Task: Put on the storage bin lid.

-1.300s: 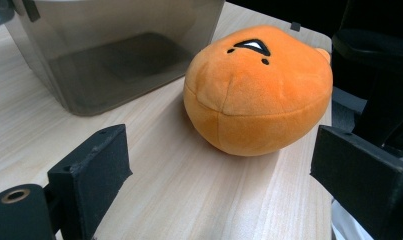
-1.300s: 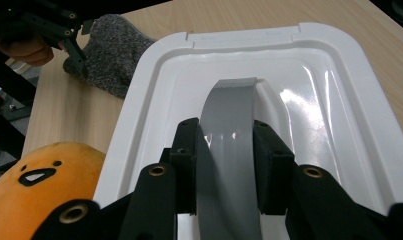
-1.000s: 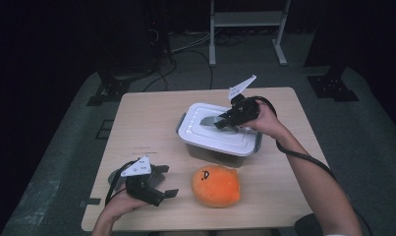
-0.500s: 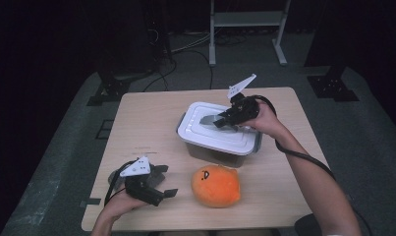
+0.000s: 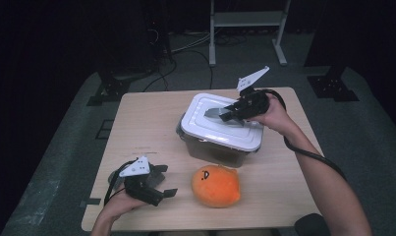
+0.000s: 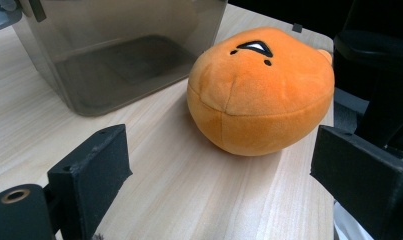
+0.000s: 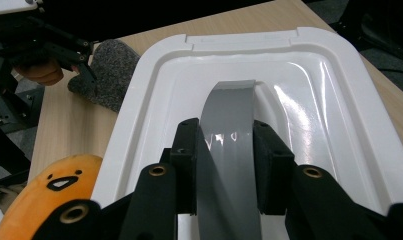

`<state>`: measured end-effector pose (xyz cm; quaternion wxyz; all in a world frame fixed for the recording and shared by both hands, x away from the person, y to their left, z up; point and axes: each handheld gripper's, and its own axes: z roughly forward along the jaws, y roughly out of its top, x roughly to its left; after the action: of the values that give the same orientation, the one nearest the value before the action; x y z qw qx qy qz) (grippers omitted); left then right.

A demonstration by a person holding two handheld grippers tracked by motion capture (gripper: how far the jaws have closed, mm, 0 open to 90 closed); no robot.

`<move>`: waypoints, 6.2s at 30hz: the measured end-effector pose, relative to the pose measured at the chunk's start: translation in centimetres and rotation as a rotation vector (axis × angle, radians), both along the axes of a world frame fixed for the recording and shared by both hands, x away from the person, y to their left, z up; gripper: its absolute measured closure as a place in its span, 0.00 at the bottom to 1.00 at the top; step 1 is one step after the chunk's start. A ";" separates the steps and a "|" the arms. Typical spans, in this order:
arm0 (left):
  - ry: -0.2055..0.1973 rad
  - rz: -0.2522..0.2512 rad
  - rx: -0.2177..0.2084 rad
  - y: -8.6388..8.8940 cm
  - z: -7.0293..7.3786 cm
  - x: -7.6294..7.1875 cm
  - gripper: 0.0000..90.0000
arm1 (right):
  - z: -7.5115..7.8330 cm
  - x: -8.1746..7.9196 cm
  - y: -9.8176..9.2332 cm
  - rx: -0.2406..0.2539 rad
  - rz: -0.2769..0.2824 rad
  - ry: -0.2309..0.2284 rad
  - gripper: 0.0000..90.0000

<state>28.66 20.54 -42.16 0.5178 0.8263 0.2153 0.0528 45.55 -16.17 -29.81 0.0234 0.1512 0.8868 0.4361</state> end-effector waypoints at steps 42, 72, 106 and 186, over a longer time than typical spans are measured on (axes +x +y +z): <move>0.000 0.004 0.000 -0.2 -0.2 -0.1 0.07 | -0.2 -7.8 -18.0 0.040 -0.292 -0.004 0.74; 0.000 0.001 0.005 -0.3 -0.1 -0.1 0.04 | -9.4 -10.4 -24.1 0.042 -0.396 0.124 0.74; -0.004 0.011 -0.006 0.3 0.1 -0.2 0.04 | -16.2 -10.9 -20.5 0.050 -0.349 0.205 0.74; 0.004 -0.004 -0.006 0.3 -0.1 -0.2 0.03 | -10.3 -12.9 4.5 0.010 0.159 0.056 0.38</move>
<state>28.45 20.85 -42.29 0.5199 0.8253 0.2150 0.0496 32.64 -11.70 -40.14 -0.0369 0.0926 0.8942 0.4364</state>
